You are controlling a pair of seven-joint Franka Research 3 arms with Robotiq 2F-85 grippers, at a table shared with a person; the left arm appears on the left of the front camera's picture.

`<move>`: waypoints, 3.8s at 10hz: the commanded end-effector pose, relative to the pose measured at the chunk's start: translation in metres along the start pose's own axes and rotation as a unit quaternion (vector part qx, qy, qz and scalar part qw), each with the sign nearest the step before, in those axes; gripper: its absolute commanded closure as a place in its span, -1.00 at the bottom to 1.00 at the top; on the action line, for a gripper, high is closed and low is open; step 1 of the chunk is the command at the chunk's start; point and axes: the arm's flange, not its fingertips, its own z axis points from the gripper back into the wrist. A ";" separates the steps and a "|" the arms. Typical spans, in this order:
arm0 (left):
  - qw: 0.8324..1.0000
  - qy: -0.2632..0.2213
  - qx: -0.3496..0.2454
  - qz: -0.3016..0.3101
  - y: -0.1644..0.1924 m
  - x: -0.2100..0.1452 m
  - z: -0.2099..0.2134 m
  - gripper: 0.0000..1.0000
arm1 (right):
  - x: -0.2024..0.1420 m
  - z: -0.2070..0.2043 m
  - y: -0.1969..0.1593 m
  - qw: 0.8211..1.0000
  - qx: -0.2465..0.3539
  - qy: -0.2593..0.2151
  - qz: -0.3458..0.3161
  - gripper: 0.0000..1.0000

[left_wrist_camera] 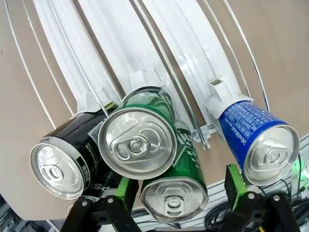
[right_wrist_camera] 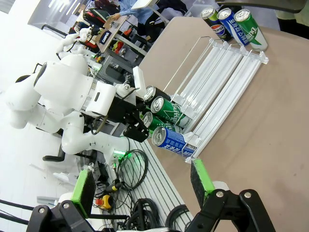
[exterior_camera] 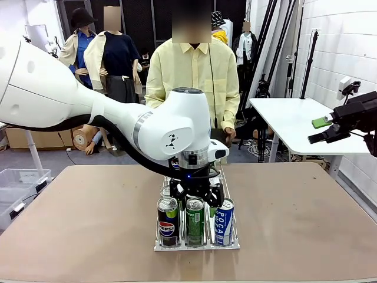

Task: Retrieve and hand over the desired beverage to the person.
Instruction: Pick up another can of the same type that the person held from the Automatic Can Dispenser.

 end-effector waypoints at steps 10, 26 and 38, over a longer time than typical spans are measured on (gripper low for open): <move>1.000 -0.002 0.014 -0.003 -0.001 0.000 0.001 1.00 | 0.001 0.000 0.001 1.000 0.000 -0.003 0.001 -1.00; 0.998 -0.057 0.003 0.009 0.055 -0.002 0.168 1.00 | 0.001 0.000 0.001 1.000 0.000 -0.003 0.001 -1.00; 0.997 -0.055 0.044 0.028 0.215 -0.059 0.199 1.00 | 0.001 0.000 0.001 1.000 0.000 -0.003 0.001 -1.00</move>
